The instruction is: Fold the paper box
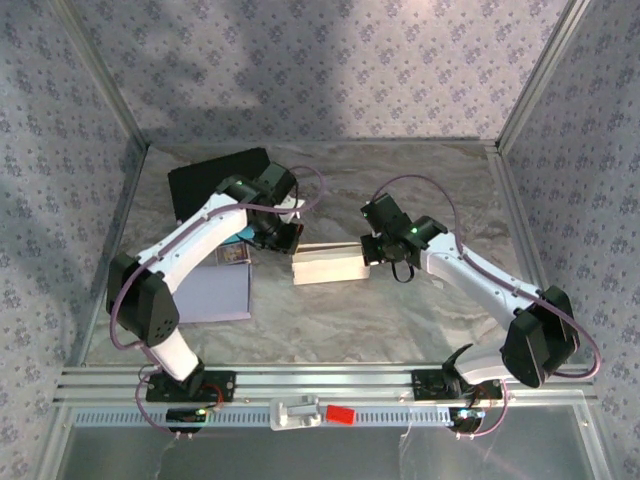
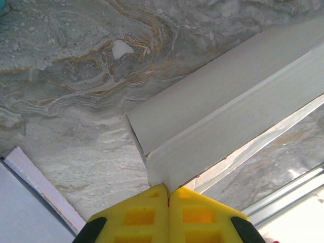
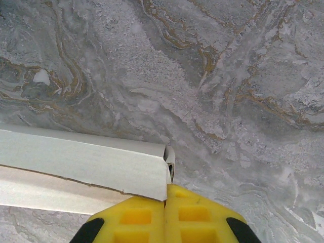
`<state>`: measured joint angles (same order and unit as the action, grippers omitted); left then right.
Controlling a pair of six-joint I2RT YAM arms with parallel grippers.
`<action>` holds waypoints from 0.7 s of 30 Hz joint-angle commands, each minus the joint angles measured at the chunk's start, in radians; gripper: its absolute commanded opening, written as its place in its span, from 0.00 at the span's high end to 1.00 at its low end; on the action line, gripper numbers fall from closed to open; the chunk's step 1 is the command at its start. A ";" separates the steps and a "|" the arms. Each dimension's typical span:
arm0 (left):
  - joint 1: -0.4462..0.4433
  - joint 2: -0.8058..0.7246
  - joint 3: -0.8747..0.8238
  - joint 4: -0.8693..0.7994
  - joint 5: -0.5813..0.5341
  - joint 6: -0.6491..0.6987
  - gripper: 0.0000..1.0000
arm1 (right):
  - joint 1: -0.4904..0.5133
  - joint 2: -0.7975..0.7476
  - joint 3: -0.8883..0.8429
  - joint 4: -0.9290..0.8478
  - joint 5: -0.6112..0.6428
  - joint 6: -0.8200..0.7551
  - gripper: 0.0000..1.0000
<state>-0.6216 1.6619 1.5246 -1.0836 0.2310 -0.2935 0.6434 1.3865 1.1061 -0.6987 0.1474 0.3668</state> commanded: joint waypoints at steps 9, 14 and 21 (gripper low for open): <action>0.059 0.066 0.075 -0.104 0.197 -0.108 1.00 | 0.017 0.051 0.009 -0.071 -0.005 0.011 1.00; 0.078 0.086 0.097 -0.134 0.236 -0.111 1.00 | 0.018 0.057 0.018 -0.080 0.001 0.012 1.00; 0.119 0.093 0.090 -0.126 0.308 -0.121 1.00 | 0.012 0.061 0.018 -0.084 -0.001 0.018 1.00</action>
<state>-0.5179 1.7397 1.5795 -1.1866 0.4591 -0.3958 0.6533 1.4147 1.1336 -0.7029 0.1669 0.3702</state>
